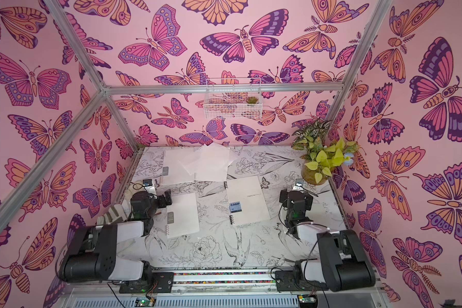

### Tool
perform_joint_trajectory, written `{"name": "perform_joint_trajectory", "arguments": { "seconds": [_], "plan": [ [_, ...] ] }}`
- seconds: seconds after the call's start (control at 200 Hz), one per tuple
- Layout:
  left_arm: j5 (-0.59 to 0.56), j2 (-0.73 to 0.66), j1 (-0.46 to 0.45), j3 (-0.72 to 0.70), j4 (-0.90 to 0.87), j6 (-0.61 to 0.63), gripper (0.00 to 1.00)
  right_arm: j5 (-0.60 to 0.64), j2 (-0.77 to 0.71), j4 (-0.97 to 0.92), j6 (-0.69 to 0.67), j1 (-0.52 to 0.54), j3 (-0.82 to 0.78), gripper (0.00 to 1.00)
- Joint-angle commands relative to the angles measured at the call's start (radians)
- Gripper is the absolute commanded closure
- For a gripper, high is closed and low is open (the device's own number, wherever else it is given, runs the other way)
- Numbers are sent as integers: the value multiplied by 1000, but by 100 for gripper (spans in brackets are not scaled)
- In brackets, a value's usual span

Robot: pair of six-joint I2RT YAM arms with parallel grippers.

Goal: Tear off pages from different notebooks
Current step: Reset both arms

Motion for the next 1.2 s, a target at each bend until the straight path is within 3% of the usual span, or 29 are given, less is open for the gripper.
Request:
{"name": "perform_joint_trajectory", "arguments": {
  "seconds": [0.0,0.06,0.13,0.18,0.24,0.315,0.395,0.471,0.556,1.051,1.136,1.197],
  "plan": [
    [20,3,9,6,43,29,0,-73,146,260,-66,-6,7,1],
    [35,64,6,-13,191,41,0,-76,136,217,-49,-13,16,1],
    [19,28,0,25,40,40,0,-99,108,72,-12,-39,63,1],
    [13,61,-4,0,158,47,0,-109,114,83,-4,-52,63,1],
    [10,22,-7,22,41,44,0,-110,108,73,-4,-53,63,1],
    [6,54,-11,-2,150,50,0,-109,108,83,-4,-53,59,1],
    [11,30,-12,21,53,52,0,-109,108,83,-4,-54,59,1],
    [12,50,-14,2,132,58,0,-109,108,83,-4,-54,58,1],
    [16,36,-17,23,63,61,0,-109,107,82,-4,-52,59,1],
    [-1,46,-29,18,88,69,0,-110,107,82,-4,-54,60,1],
    [-5,20,-31,11,95,70,0,-109,103,97,-10,-53,52,1],
    [8,-95,-52,-2,21,101,0,-170,63,127,-59,-43,34,1]
  ]
}}
